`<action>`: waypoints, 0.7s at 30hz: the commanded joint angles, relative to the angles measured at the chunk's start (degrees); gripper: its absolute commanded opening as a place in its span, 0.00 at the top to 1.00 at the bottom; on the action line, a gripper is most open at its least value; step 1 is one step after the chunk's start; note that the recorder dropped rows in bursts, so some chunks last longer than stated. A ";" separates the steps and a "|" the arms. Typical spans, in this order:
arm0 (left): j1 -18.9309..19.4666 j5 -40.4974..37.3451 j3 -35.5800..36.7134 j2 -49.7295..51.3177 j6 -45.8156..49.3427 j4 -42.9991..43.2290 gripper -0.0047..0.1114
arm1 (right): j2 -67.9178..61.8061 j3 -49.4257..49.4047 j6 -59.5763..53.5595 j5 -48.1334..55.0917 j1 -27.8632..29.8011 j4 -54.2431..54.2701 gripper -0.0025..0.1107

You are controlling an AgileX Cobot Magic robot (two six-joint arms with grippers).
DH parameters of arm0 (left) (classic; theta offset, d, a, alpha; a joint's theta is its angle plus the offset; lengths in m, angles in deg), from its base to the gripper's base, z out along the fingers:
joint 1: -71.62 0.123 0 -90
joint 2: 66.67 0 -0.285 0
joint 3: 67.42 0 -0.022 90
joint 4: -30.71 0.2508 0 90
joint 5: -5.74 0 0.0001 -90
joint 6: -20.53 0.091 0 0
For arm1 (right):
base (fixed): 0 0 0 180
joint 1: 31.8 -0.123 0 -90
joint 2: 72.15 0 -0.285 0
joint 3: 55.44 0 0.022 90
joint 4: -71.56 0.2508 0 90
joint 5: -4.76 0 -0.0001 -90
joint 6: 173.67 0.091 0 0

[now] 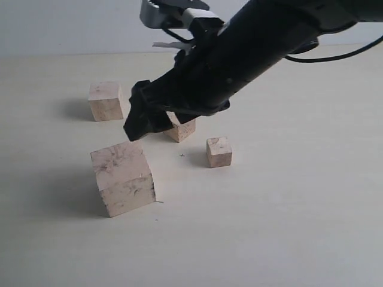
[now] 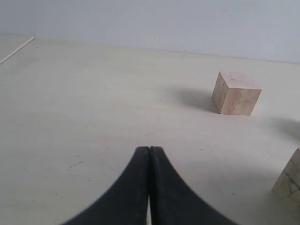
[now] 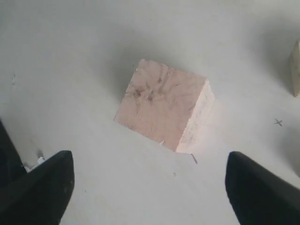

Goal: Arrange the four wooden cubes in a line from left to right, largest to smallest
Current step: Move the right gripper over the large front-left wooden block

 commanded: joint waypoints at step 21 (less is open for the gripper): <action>0.13 0.67 0.19 -0.39 -0.42 0.16 0.96 | -17.09 4.75 3.10 0.03 -9.64 -23.38 0.34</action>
